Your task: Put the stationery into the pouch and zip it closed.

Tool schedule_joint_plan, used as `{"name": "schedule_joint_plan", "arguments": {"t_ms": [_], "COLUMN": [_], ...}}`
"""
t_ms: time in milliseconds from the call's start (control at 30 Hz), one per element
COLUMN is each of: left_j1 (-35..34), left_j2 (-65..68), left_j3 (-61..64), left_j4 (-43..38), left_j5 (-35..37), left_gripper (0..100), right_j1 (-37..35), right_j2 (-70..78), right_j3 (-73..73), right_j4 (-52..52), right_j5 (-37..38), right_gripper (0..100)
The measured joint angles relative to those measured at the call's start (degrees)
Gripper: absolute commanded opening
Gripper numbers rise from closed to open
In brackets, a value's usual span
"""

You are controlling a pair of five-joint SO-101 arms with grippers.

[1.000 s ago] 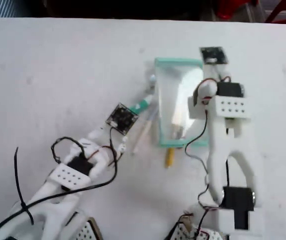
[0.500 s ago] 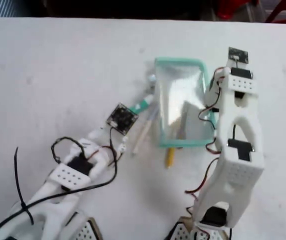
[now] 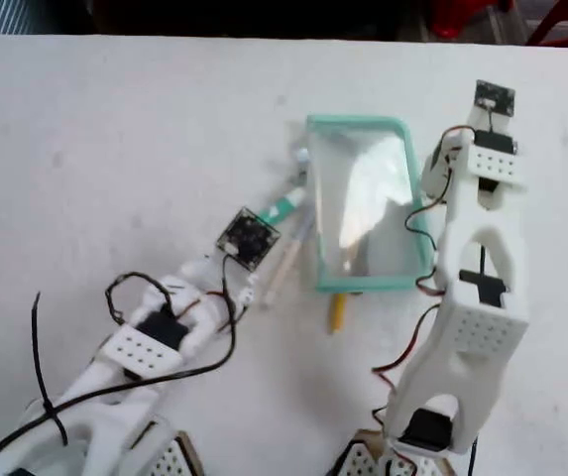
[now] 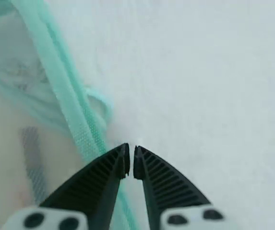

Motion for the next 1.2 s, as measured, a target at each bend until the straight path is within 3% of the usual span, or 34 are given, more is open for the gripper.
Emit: {"name": "schedule_joint_plan", "arguments": {"t_ms": [267, 933, 1200], "left_j1": [0.0, -0.2, -0.1], "left_j2": [0.0, 0.0, 0.0], "left_j3": [0.0, 0.0, 0.0], "left_j4": [0.0, 0.0, 0.0], "left_j5": [0.0, 0.3, 0.2], "left_gripper": [3, 3, 3], "right_j1": [-0.5, -17.1, -16.4], "right_j2": [6.7, 6.9, -2.5], "right_j3": [-3.2, -5.6, -11.0], "right_j4": [0.7, 29.3, 30.2], "right_j5": [5.9, 35.7, 37.5], "right_gripper": [1.8, 1.8, 1.8]}}
